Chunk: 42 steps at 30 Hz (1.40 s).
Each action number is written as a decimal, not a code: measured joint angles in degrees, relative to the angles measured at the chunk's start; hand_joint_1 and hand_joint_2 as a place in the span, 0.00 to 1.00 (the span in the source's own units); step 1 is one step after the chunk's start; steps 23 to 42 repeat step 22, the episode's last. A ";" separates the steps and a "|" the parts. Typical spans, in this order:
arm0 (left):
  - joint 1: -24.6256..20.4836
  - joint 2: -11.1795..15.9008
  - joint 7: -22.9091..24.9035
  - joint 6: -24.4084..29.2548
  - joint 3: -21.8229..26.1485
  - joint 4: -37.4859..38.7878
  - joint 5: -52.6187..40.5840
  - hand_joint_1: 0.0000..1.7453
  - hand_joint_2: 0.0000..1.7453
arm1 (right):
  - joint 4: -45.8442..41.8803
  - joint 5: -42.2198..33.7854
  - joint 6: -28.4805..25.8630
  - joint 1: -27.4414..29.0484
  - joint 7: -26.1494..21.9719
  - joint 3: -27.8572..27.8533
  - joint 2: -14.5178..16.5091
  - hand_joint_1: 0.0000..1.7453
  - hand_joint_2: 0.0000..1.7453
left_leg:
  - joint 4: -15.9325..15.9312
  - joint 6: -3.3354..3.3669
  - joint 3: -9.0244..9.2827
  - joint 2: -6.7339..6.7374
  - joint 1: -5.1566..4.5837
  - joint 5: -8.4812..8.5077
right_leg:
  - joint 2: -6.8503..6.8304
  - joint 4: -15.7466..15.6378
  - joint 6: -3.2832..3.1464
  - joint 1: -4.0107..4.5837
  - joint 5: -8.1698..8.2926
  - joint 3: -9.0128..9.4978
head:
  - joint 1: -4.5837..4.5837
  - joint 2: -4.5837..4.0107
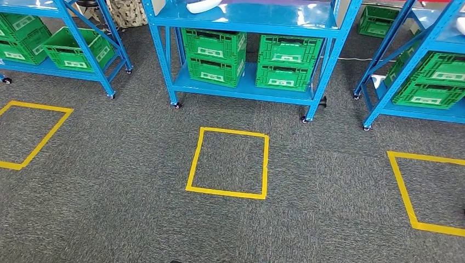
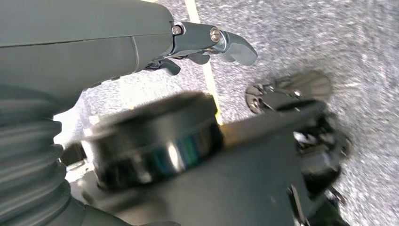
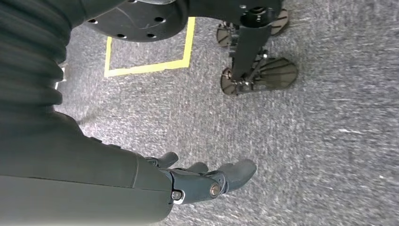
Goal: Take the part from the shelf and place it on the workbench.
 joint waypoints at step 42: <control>7.58 6.14 2.35 1.51 -24.82 -5.64 28.24 0.00 1.00 | -4.39 -17.56 4.87 7.41 -2.72 14.29 -2.42 0.00 1.00 | -0.15 -0.03 0.02 0.00 0.00 -0.05 | -0.02 0.00 -0.14 0.01 -0.16 0.06 | -0.01 0.00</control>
